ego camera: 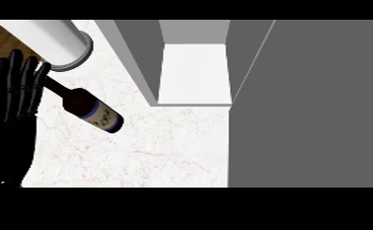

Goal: Pick up the wine, place it into the cabinet and close the cabinet

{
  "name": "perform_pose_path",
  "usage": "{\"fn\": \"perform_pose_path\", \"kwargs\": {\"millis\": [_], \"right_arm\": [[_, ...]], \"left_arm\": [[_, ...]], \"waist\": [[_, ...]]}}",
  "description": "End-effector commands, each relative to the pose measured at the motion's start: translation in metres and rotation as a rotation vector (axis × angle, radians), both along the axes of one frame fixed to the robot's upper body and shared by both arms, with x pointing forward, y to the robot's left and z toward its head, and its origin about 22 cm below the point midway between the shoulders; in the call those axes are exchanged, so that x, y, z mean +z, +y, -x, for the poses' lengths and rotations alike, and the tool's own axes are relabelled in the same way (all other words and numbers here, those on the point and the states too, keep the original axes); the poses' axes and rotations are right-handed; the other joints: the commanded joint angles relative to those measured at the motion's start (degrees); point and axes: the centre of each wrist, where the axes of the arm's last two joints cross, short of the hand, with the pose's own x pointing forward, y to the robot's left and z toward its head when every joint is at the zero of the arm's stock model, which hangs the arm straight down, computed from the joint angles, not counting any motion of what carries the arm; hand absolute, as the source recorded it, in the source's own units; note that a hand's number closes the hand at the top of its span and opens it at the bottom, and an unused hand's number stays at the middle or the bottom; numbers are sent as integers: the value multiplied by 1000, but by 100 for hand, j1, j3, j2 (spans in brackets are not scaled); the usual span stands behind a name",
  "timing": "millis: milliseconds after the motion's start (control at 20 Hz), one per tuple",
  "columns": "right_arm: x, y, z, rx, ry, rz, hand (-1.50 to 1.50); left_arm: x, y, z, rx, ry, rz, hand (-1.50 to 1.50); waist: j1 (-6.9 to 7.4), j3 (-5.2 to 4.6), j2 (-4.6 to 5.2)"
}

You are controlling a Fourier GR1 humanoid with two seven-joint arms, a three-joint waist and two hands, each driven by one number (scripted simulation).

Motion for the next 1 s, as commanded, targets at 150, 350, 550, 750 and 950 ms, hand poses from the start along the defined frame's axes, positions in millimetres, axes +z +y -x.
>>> {"fn": "perform_pose_path", "kwargs": {"millis": [150, 350, 550, 750, 950], "right_arm": [[1, 6, 31, -32, 5, -14, -150], [-6, 25, 33, 228, 95, -41, -150], [19, 16, 43, 234, 118, -41, -150], [27, 34, 70, 243, 109, -69, -150], [49, 28, 73, 227, 138, -50, -150]], "left_arm": [[5, 37, -14, -192, -18, 95, -150], [-14, 17, -33, -414, 154, 368, -150], [20, 19, -29, -479, 214, 424, -150], [39, 34, -16, -461, 194, 450, -150], [78, 37, -7, -482, 217, 450, -150]], "waist": [[-60, -52, -9], [-93, -62, 2], [-26, -46, -18], [-29, -47, -15], [-13, -47, -12]]}}
